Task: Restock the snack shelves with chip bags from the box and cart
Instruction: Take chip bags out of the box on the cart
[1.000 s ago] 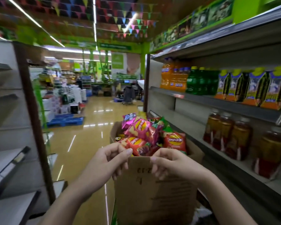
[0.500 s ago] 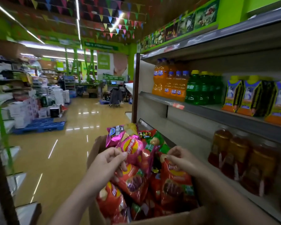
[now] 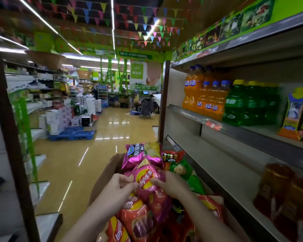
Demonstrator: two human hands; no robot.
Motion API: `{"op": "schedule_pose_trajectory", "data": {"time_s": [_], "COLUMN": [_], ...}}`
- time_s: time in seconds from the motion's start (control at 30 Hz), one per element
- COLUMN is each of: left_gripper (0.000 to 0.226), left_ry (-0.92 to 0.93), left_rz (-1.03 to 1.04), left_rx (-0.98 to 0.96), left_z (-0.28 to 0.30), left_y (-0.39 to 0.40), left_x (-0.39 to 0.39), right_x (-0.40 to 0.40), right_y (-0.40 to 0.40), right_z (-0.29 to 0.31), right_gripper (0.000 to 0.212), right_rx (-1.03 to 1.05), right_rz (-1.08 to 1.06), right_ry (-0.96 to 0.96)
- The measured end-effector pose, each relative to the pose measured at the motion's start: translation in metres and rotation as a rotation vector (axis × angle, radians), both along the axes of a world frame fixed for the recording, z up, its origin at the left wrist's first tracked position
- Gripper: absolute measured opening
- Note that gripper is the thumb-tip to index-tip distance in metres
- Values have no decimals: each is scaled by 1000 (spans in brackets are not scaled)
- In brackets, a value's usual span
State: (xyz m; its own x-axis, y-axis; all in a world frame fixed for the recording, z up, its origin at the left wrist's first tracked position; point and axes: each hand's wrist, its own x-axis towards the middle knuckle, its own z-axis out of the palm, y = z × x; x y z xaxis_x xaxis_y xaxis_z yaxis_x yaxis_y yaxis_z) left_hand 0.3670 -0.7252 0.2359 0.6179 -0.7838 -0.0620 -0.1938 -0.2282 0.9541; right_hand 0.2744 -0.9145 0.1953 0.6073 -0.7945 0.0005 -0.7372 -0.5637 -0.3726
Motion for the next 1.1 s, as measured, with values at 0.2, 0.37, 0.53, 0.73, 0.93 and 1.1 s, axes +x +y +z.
{"op": "schedule_pose_trajectory", "data": {"time_s": [0.2,0.37,0.53,0.73,0.93,1.1], "left_gripper": [77,61,73,83,104,105], "left_ry": [228,347,241,119,30,104], "left_rz": [-17,100,113,112,214,281], "left_rx": [-12,-231,-178,-198,-204,-294], "left_z": [5,1,-11,-23,-32,-28], "left_y": [-19,-33,-24,-26,-28,-26], "left_x": [-1,-8,-7,-5,2,3], "right_x": [-11,-8,-35,-39,-43,-51], "right_y": [13,20,-30,-58,-33,2], "right_z": [21,22,-5,-35,14,61], "right_gripper": [51,72,93,72,66,72], "right_rx": [275,351,-117,-47,-97,239], "right_rz": [147,275,-388,-453,-315,42], "right_ry": [-674,-773,-404,-230,-908,-1467]}}
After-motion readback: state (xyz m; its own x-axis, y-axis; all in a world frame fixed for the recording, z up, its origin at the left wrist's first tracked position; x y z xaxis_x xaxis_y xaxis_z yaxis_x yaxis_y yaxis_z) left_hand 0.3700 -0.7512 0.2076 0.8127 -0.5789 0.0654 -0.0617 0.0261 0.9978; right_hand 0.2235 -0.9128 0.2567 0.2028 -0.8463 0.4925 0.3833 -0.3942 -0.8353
